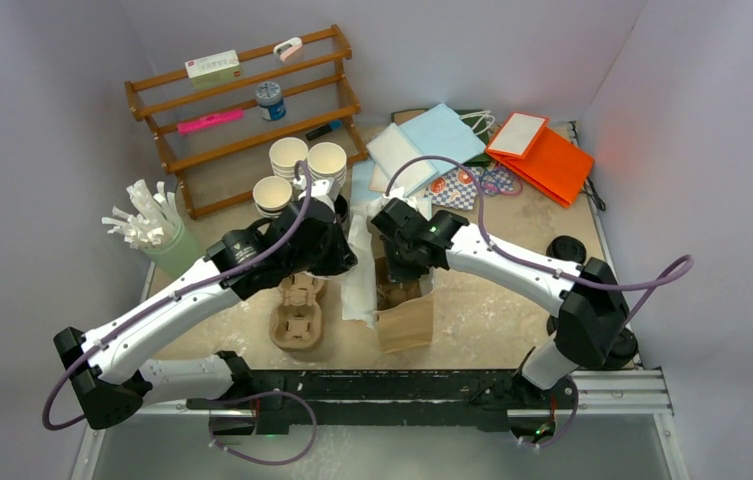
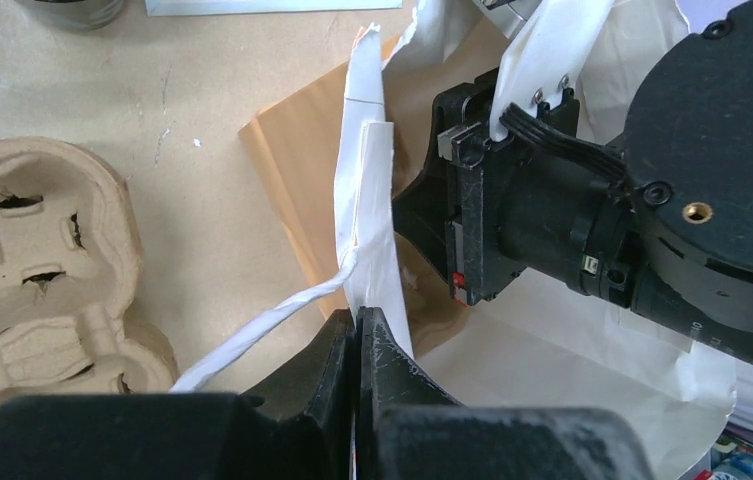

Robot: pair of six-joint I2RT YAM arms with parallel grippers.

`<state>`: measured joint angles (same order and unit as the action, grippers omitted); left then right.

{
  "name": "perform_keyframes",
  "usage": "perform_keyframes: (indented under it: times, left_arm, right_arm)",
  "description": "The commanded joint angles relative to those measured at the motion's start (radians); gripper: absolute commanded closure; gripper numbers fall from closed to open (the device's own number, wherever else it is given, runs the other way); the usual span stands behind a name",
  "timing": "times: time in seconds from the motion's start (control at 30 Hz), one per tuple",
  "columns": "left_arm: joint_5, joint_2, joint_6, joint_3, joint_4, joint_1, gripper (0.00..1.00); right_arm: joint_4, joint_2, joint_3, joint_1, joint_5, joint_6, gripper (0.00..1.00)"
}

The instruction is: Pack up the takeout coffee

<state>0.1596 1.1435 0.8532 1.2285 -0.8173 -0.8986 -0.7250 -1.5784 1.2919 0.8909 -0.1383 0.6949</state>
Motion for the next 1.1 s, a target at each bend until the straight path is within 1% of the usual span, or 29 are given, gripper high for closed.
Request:
perform_keyframes:
  times: [0.0,0.13,0.23,0.37,0.43,0.5,0.57,0.6,0.67,0.73,0.8,0.9,1.0,1.07]
  left_arm:
    - [-0.035,-0.029,-0.026,-0.050,0.016,-0.002,1.00]
    - [-0.031,-0.040,-0.048,-0.065,0.043,-0.002,1.00]
    - [-0.021,-0.046,-0.077,-0.067,0.043,-0.002,1.00]
    - [0.023,-0.065,-0.116,-0.079,0.053,-0.002,1.00]
    - [0.051,-0.074,-0.137,-0.083,0.078,-0.002,1.00]
    - [0.073,-0.060,-0.138,-0.059,0.097,-0.002,1.00]
    - [0.100,-0.021,-0.098,-0.016,0.085,-0.002,1.00]
    - [0.106,-0.002,-0.046,-0.005,0.086,-0.002,1.00]
    - [0.100,0.036,0.017,0.001,0.144,-0.002,1.00]
    - [0.097,0.077,0.046,0.019,0.190,-0.002,1.00]
    - [0.121,0.119,0.082,0.051,0.190,-0.001,1.00]
    - [0.124,0.147,0.138,0.056,0.223,0.010,1.00]
    - [0.119,0.152,0.147,0.057,0.243,0.027,1.00]
    - [0.115,0.155,0.138,0.070,0.225,0.038,1.00]
  right_arm:
    - [-0.043,-0.007,0.017,-0.001,0.012,-0.022,1.00]
    - [-0.063,-0.011,0.010,-0.001,0.016,-0.037,1.00]
    - [-0.024,-0.004,-0.031,-0.001,0.064,-0.079,1.00]
    - [-0.005,0.002,-0.026,-0.002,0.087,-0.165,1.00]
    - [0.006,0.020,-0.003,-0.002,0.066,-0.213,1.00]
    - [-0.003,0.018,0.056,-0.002,0.052,-0.247,1.00]
    - [-0.034,0.006,0.140,-0.002,0.041,-0.257,1.00]
    - [-0.059,-0.001,0.185,-0.001,0.034,-0.258,1.00]
    - [-0.085,-0.012,0.248,-0.002,0.026,-0.283,1.00]
    - [-0.120,-0.019,0.296,-0.004,-0.001,-0.301,1.00]
    - [-0.129,-0.019,0.310,-0.013,0.021,-0.313,1.00]
    - [-0.163,-0.014,0.309,-0.037,0.030,-0.302,1.00]
    - [-0.170,0.005,0.274,-0.078,0.042,-0.271,1.00]
    - [-0.152,0.013,0.246,-0.098,0.057,-0.250,1.00]
